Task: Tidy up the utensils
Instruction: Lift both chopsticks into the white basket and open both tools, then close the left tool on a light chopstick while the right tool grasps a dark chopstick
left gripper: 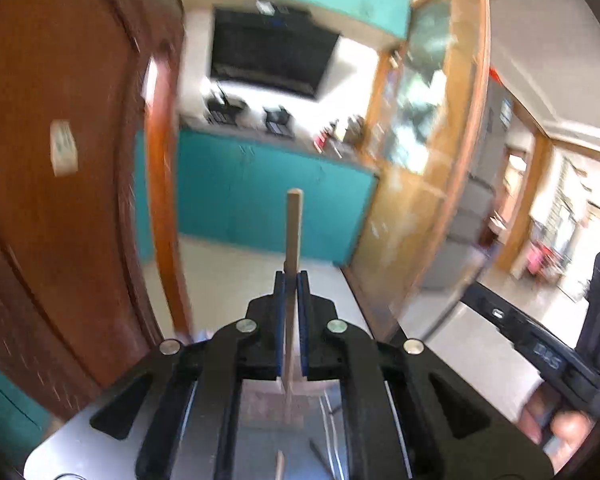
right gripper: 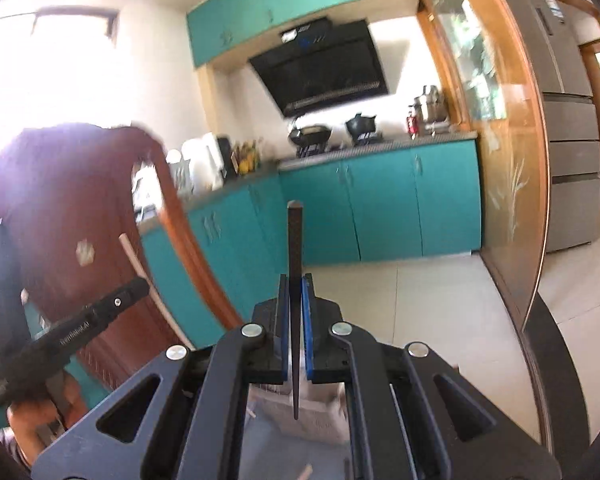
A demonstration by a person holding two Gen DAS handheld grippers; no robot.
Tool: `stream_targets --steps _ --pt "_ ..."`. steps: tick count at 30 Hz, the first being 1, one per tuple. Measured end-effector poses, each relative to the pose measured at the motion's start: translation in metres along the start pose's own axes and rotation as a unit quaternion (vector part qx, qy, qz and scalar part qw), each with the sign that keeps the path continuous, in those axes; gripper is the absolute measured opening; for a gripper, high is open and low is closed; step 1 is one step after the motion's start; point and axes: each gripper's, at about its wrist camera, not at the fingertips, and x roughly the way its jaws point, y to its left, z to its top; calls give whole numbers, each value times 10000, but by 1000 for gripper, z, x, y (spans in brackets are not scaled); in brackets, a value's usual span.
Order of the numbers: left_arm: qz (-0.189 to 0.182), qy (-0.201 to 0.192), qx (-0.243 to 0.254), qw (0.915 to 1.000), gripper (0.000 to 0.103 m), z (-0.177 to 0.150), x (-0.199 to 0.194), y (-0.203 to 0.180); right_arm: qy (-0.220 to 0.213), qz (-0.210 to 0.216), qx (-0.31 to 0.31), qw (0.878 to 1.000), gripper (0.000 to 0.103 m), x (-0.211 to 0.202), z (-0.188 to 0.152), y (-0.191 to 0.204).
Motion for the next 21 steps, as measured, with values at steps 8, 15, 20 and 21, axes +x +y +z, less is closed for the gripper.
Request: stream_targets --steps 8,15,20,21 --pt "499 -85 -266 9984 4 -21 56 13 203 -374 -184 9989 7 68 -37 -2" --pt "190 458 -478 9976 3 -39 77 33 924 -572 -393 9933 7 98 -78 -3" --pt "-106 801 -247 9964 3 -55 64 35 868 -458 -359 9945 31 81 -77 -4" --pt "-219 991 -161 9947 3 -64 58 36 697 -421 -354 9961 31 69 -77 -5"
